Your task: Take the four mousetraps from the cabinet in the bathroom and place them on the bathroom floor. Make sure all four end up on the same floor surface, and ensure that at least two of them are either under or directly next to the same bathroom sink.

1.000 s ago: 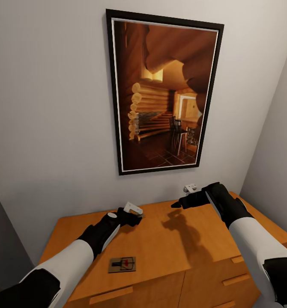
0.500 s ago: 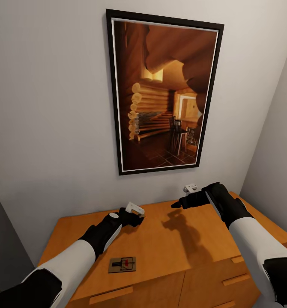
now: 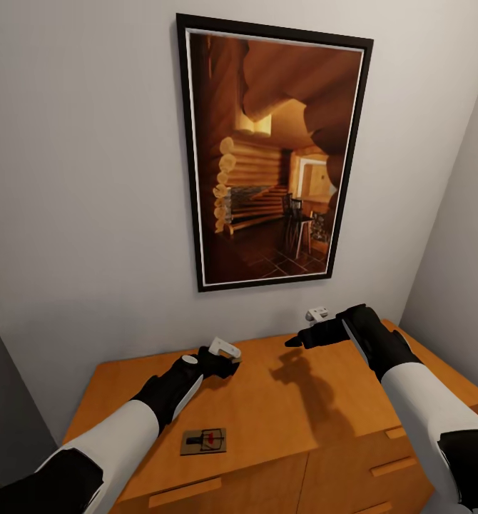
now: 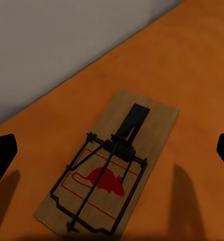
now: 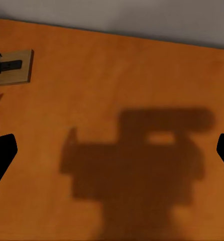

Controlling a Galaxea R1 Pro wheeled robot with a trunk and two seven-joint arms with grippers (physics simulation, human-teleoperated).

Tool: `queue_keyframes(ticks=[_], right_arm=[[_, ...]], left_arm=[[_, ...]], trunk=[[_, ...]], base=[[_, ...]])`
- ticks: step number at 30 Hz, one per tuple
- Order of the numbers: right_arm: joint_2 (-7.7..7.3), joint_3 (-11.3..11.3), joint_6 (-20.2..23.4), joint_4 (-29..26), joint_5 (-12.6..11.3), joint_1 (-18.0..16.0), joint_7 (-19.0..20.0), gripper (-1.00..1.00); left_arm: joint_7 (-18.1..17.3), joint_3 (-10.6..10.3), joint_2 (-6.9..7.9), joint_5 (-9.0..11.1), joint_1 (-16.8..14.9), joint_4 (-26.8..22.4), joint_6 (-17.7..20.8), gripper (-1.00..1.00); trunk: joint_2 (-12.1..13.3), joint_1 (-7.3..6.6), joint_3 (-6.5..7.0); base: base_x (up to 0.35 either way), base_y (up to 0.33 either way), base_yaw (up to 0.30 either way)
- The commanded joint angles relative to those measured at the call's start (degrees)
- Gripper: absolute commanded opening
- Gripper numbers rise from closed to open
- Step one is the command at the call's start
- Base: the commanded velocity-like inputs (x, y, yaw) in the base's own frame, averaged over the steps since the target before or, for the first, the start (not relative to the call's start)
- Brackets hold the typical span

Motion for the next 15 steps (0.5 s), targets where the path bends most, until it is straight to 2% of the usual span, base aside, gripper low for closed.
queue_keyframes(ticks=[1,15], right_arm=[[-0.04,0.11,0.04,-0.08,0.59,-0.05,0.51,1.00],[-0.04,0.11,0.04,-0.08,0.64,-0.05,0.55,1.00]], left_arm=[[-0.03,-0.16,0.03,0.13,-0.05,-0.09,0.32,1.00],[0.05,-0.16,0.07,0.10,-0.05,0.01,0.33,1.00]], trunk=[[-0.48,0.24,-0.27],[-6.10,3.31,-2.78]], base=[[0.000,0.000,0.000],[0.000,0.000,0.000]])
